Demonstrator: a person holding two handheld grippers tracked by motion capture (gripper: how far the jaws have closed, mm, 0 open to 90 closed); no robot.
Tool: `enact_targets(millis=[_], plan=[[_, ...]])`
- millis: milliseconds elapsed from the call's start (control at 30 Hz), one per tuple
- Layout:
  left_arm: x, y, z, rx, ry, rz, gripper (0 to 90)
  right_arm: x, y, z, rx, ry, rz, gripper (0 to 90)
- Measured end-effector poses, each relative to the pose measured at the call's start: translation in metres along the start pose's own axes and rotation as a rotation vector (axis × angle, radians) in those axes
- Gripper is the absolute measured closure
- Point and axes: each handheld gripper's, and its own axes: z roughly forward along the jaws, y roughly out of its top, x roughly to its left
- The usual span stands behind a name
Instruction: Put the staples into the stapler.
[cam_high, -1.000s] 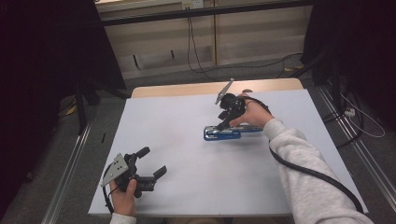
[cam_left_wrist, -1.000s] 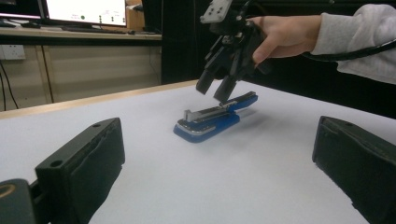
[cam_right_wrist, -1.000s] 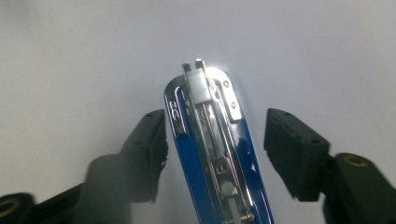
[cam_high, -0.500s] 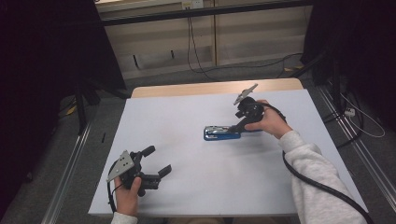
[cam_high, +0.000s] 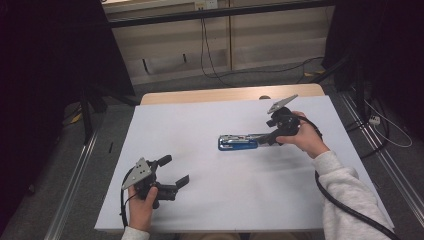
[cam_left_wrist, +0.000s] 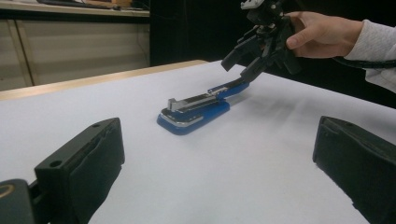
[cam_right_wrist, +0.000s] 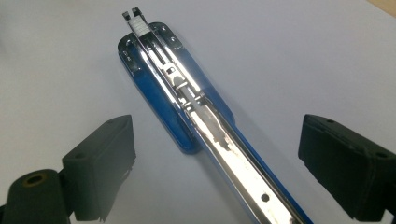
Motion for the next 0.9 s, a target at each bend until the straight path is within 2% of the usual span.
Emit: enact_targets(millis=[100,200,300,333,567,600,733,800,900], plan=[[0.000,0.001,0.003,-0.007,-0.008,0.002,2.1,0.000,-0.004,-0.005,-0.015,-0.007,0.010,10.8],[0.000,0.002,0.009,-0.008,-0.009,-0.018,2.1,0.000,-0.007,-0.008,-0.013,-0.021,0.011,10.5],[0.000,0.004,0.015,0.008,-0.007,-0.010,2.1,-0.001,-0.014,-0.013,-0.023,-0.028,0.031,10.4],[0.000,0.004,0.017,0.014,-0.003,-0.007,2.1,-0.002,-0.018,-0.016,-0.026,-0.043,0.038,10.4],[0.003,0.007,0.032,0.024,-0.006,-0.015,2.0,-0.004,-0.028,-0.027,-0.048,-0.063,0.047,10.4],[0.004,0.007,0.037,0.021,-0.009,-0.027,2.0,-0.004,-0.031,-0.030,-0.045,-0.066,0.054,10.4],[0.005,0.008,0.047,0.043,-0.011,-0.017,1.8,-0.004,-0.039,-0.035,-0.039,-0.084,0.055,10.4],[0.005,0.009,0.050,0.043,-0.015,-0.024,1.8,-0.005,-0.041,-0.036,-0.041,-0.084,0.060,10.4],[0.005,0.010,0.058,0.044,-0.013,-0.013,1.8,-0.006,-0.045,-0.039,-0.049,-0.080,0.062,10.4]])
